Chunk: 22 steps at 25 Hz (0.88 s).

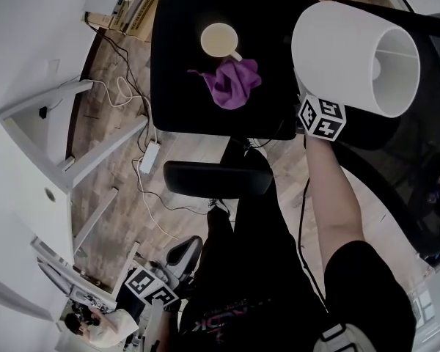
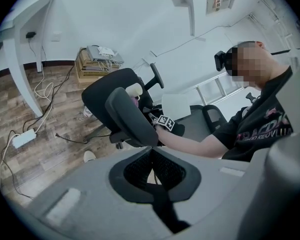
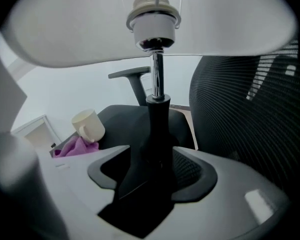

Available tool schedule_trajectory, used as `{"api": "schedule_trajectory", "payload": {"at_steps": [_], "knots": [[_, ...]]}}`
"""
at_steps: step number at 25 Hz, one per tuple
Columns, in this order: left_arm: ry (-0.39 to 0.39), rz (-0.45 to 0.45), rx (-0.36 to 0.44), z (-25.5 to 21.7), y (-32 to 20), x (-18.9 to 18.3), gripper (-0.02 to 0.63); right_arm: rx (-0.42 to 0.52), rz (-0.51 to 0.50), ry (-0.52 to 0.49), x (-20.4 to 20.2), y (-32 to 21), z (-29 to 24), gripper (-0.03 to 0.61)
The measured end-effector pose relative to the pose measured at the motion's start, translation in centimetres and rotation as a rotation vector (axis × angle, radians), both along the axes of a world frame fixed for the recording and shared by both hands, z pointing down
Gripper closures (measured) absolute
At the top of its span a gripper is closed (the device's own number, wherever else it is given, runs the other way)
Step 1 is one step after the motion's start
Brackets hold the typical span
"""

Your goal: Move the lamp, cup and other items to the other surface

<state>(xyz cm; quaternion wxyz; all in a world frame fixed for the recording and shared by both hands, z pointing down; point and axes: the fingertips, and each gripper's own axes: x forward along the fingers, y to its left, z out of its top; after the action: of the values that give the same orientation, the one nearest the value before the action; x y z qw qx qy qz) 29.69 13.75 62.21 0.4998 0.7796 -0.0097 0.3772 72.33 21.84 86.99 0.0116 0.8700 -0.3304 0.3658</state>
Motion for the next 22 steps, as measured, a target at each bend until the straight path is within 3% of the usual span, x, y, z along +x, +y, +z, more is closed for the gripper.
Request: {"api": "schedule_trajectory", "payload": {"at_steps": [7, 10, 16, 22], "knots": [[0.076, -0.037, 0.026, -1.9, -0.4, 0.8, 0.62, -0.001, -0.038, -0.06, -2.4, 0.6, -2.3, 0.311], [0.116, -0.077, 0.045, -3.1, -1.4, 1.2, 0.62, 0.011, -0.011, -0.1, -3.2, 2.0, -3.5, 0.311], [0.208, -0.183, 0.118, -6.8, -3.3, 1.8, 0.62, 0.03, 0.074, -0.169, -2.5, 3.9, -5.9, 0.336], [0.269, -0.318, 0.2, -9.3, -5.0, -0.6, 0.62, -0.026, 0.012, -0.271, -6.6, 5.9, -7.3, 0.353]]}}
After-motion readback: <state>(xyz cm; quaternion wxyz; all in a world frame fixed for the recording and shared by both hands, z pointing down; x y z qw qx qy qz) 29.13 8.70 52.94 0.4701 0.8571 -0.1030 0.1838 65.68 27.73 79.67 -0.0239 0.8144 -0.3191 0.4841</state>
